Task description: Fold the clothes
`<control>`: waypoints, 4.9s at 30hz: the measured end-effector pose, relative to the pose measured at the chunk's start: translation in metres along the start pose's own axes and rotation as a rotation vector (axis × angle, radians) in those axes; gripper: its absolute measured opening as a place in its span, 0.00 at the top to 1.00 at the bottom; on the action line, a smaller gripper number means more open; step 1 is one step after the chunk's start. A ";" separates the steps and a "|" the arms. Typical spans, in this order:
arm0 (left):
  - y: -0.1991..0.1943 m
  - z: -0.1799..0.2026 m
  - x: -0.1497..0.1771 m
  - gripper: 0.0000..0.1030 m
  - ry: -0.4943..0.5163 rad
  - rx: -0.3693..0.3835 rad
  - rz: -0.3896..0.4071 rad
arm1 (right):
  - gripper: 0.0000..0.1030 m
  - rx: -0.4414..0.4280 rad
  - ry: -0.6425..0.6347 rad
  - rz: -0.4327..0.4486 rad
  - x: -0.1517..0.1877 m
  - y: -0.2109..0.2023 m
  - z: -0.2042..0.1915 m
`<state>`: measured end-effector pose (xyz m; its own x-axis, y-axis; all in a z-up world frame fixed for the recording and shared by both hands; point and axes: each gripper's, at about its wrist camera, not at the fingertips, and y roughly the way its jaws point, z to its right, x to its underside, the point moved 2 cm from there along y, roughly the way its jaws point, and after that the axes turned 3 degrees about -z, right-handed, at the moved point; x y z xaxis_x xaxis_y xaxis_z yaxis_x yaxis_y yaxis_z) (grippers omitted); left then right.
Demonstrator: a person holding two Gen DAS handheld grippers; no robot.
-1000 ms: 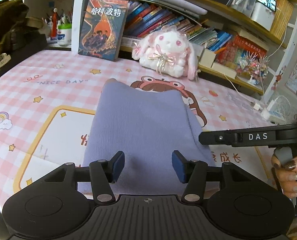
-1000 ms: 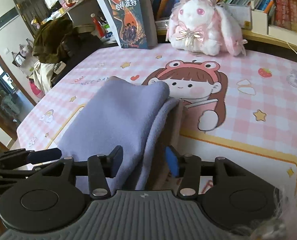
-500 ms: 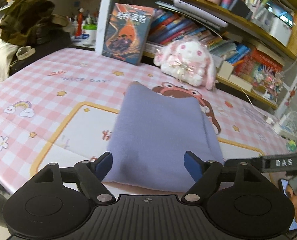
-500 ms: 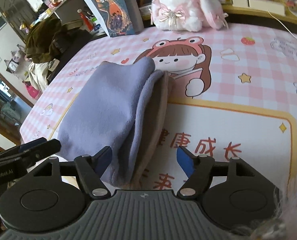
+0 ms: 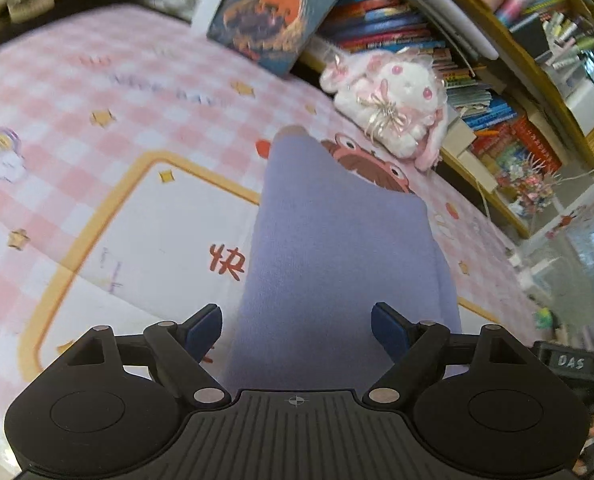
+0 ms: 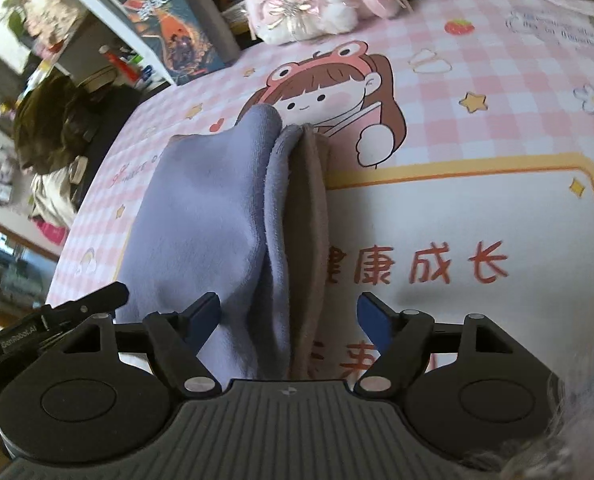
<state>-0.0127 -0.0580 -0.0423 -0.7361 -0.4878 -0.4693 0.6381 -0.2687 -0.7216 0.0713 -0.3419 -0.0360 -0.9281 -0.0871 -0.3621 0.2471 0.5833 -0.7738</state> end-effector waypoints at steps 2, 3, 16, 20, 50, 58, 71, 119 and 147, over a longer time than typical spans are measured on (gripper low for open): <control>0.008 -0.007 -0.005 0.19 -0.017 0.034 -0.031 | 0.30 0.011 0.040 0.000 0.002 0.006 -0.002; 0.012 -0.009 -0.007 0.19 -0.020 0.046 -0.049 | 0.30 0.022 0.056 0.007 0.003 0.008 -0.003; 0.032 -0.015 -0.029 0.52 0.049 0.139 -0.170 | 0.60 0.071 0.134 0.069 0.010 0.026 -0.022; 0.023 0.009 -0.031 0.55 0.244 0.070 -0.136 | 0.75 0.163 -0.058 0.130 0.015 0.021 -0.051; 0.046 -0.029 -0.047 0.45 0.121 0.239 -0.277 | 0.61 0.136 0.104 0.128 0.015 0.028 -0.045; 0.046 -0.030 -0.044 0.47 0.063 0.237 -0.246 | 0.56 0.090 0.065 0.119 0.011 0.025 -0.040; 0.013 0.012 -0.026 0.56 0.112 0.147 -0.090 | 0.74 0.035 -0.083 0.141 0.005 0.009 -0.039; -0.011 -0.040 -0.089 0.55 0.265 0.244 -0.052 | 0.74 0.126 -0.169 0.303 0.002 0.024 -0.121; 0.089 -0.083 -0.232 0.55 0.230 0.242 -0.051 | 0.74 0.162 -0.184 0.299 -0.146 0.130 -0.155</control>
<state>0.1960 0.1006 -0.0398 -0.7826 -0.2761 -0.5579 0.6139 -0.4908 -0.6182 0.1953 -0.1283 -0.0033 -0.7465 -0.0846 -0.6600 0.5540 0.4706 -0.6868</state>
